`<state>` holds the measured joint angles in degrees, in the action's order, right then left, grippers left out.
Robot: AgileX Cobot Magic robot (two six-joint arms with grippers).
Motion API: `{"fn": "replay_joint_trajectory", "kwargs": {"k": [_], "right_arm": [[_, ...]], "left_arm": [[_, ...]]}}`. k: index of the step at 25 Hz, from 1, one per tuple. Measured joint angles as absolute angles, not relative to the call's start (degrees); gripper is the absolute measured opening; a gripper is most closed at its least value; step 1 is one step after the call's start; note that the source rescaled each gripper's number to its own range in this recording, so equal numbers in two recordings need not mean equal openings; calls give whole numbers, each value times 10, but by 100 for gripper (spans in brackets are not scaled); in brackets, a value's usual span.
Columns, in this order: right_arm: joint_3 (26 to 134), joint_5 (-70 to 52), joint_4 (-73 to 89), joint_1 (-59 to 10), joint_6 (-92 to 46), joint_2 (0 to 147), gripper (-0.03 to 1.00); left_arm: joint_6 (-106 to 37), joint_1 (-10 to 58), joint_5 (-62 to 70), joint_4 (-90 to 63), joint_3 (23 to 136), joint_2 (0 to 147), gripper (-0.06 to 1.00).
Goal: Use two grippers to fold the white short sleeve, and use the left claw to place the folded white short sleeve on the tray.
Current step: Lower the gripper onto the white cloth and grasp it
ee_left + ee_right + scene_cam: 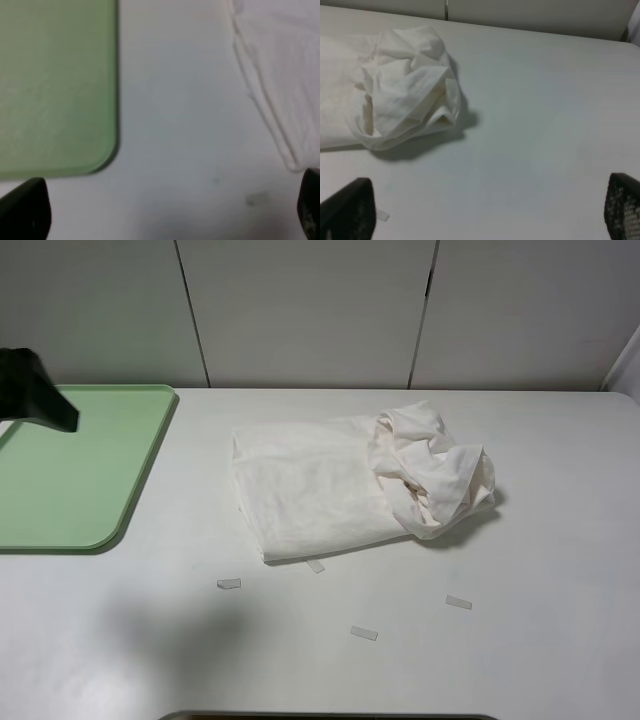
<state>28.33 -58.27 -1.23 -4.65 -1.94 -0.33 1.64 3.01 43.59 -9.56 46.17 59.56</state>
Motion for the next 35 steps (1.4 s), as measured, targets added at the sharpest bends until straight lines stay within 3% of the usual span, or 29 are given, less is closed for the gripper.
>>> {"fn": "replay_joint_trajectory", "kwargs": {"k": [4, 17, 22, 35], "right_arm": [[283, -583, -12, -46, -19, -3, 100], [283, -583, -12, -46, -19, -3, 100], [283, -583, -12, -46, -19, -3, 100], [283, -583, -12, -46, -19, -3, 100]], "left_arm": [[14, 108, 300, -128, 462, 734, 98], [35, 259, 7, -267, 462, 1006, 97], [46, 291, -50, -306, 469, 1061, 97], [90, 327, -49, -313, 553, 1146, 97]]}}
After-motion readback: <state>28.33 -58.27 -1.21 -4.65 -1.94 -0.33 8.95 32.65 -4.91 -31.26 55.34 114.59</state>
